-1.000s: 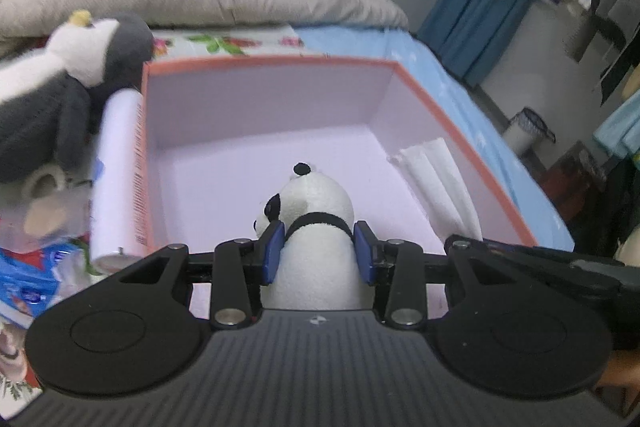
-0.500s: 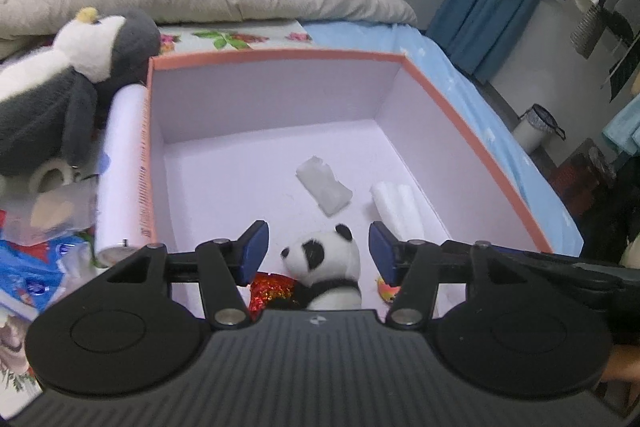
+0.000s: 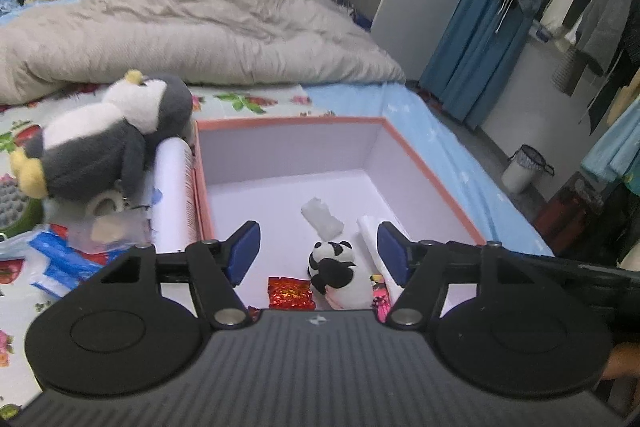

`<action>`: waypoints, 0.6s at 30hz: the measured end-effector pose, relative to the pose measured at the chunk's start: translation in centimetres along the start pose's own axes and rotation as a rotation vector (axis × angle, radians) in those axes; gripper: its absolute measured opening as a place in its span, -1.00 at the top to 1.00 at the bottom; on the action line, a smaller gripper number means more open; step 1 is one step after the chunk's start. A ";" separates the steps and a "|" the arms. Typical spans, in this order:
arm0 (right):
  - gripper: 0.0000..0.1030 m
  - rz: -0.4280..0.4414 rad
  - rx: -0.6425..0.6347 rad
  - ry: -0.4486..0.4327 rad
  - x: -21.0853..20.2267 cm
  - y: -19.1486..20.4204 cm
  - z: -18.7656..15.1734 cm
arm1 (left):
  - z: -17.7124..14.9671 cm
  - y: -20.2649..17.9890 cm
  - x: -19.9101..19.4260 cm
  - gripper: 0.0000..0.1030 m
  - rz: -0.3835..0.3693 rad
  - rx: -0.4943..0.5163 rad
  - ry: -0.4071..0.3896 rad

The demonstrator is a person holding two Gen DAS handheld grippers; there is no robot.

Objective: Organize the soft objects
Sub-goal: 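Withdraw both tools from the box back toward the pile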

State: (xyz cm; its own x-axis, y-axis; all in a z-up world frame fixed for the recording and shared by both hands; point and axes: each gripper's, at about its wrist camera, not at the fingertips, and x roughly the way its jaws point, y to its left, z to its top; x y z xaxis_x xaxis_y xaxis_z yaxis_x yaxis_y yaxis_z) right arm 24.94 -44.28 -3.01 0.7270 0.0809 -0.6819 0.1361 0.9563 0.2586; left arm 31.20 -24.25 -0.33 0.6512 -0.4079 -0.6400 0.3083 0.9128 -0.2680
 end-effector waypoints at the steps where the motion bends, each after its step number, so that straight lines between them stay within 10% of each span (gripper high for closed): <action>1: 0.22 0.007 -0.007 -0.013 -0.7 0.5 0.0 | -0.2 0.1 -0.8 -0.37 0.001 0.001 -0.009; 18: 0.22 0.101 -0.087 -0.118 -9.3 7.6 -4.6 | -4.9 4.6 -14.6 -0.47 0.033 -0.023 -0.166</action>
State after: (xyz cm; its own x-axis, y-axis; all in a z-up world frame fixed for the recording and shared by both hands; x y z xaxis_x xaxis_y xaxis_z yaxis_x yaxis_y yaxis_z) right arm 16.10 -36.45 2.16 0.8087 0.1492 -0.5689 0.0036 0.9660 0.2584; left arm 19.74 -13.98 4.23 0.7667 -0.3739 -0.5219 0.2701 0.9253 -0.2661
